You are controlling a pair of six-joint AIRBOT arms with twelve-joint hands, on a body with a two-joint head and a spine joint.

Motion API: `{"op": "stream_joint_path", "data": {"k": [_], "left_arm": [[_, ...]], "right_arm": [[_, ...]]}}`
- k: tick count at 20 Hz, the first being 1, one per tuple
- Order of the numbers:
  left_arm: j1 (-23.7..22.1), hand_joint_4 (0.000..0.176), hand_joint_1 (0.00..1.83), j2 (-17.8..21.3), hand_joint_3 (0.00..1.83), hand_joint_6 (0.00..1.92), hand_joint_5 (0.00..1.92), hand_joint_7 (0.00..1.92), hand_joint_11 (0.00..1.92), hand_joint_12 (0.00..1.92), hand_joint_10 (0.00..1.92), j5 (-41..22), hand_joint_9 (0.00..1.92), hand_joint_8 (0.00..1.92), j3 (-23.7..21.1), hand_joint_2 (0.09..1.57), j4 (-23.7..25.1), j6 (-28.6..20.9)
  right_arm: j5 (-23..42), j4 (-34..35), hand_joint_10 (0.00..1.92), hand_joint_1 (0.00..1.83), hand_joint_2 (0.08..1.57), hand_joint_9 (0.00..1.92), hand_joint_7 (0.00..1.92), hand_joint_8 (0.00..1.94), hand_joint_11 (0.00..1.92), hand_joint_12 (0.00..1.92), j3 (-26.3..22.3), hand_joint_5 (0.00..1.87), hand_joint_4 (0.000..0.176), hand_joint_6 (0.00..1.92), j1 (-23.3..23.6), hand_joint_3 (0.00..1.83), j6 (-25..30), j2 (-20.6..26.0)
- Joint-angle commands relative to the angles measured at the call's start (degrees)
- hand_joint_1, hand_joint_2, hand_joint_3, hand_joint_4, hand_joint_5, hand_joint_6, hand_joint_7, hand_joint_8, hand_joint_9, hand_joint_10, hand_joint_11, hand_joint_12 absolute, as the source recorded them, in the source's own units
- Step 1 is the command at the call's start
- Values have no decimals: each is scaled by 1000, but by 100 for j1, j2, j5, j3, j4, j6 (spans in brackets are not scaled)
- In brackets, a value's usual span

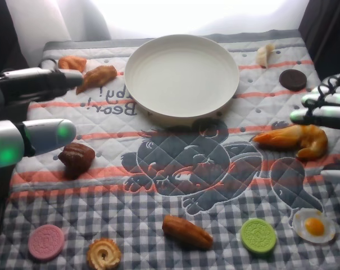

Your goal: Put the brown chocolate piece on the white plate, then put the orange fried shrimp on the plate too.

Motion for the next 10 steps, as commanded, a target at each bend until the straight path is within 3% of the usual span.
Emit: {"op": "stream_joint_path", "data": {"k": [1, 6, 8, 10], "left_arm": [[-74, 176, 416, -26, 0, 2, 459, 453, 0, 936, 20, -574, 411, 3, 42, 1080, 11, 10], [-423, 176, 697, -339, 0, 3, 311, 379, 13, 914, 7, 75, 415, 3, -16, 736, -834, 2132], [-513, 176, 645, -485, 0, 0, 293, 378, 22, 818, 1, 281, 414, 0, 15, 751, -1186, 2832], [-600, 176, 668, -661, 0, 0, 335, 406, 13, 868, 1, 474, 454, 0, 94, 746, -1513, 3522]], "right_arm": [[677, 82, 15, 607, 1212, 325, 372, 6, 26, 678, 21, 462, 61, 9, 70, 9, -5, 7], [678, 19, 5, 605, 1217, 348, 399, 6, 39, 719, 11, 480, 77, 1, 70, 1, -5, 10], [679, -11, 2, 569, 1233, 345, 397, 3, 35, 719, -2, 471, 63, 0, 73, 5, -5, 25], [680, -33, 3, 603, 1234, 346, 400, 3, 23, 720, -5, 471, 61, 2, 75, 2, -5, 33]]}}
